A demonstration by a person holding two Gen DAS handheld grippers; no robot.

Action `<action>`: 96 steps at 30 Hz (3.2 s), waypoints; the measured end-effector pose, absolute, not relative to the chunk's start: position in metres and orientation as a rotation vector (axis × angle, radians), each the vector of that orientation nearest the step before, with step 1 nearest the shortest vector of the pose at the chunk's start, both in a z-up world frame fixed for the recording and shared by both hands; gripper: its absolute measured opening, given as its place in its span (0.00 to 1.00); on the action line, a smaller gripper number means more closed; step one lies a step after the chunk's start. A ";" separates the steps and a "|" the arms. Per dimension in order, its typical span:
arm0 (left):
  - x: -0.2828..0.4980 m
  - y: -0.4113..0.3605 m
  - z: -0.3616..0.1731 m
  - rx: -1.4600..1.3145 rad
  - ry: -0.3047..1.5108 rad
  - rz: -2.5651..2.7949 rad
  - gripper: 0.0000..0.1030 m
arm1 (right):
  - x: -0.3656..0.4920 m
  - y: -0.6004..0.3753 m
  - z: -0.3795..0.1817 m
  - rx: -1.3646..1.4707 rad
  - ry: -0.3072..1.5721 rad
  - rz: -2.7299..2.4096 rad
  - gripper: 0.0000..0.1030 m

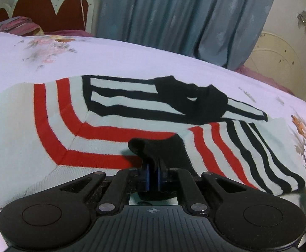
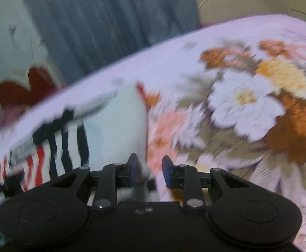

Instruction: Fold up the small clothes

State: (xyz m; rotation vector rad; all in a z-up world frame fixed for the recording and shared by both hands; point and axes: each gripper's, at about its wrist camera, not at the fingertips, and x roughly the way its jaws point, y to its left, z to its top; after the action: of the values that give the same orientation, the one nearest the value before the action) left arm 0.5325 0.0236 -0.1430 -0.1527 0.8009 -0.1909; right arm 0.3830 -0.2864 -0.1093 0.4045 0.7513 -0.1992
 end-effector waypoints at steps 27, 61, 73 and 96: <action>0.561 0.033 -0.147 -0.150 0.793 -0.146 0.03 | 0.514 -0.279 -0.097 0.158 0.706 -0.028 0.02; 0.577 -0.054 -0.152 0.069 0.735 -0.279 0.50 | 0.538 -0.280 -0.113 0.110 0.794 -0.037 0.00; 0.531 -0.108 -0.147 0.110 0.735 -0.406 0.55 | 0.458 -0.241 -0.102 0.030 0.805 -0.004 0.30; 0.507 -0.073 -0.141 0.078 0.758 -0.387 0.58 | 0.397 -0.217 -0.095 0.011 0.834 -0.001 0.16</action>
State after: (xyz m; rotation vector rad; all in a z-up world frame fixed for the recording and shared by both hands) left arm 0.5069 -0.0731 -0.1406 0.0779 0.7579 -0.3866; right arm 0.3968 -0.2171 -0.0950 0.0111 0.8341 -0.0015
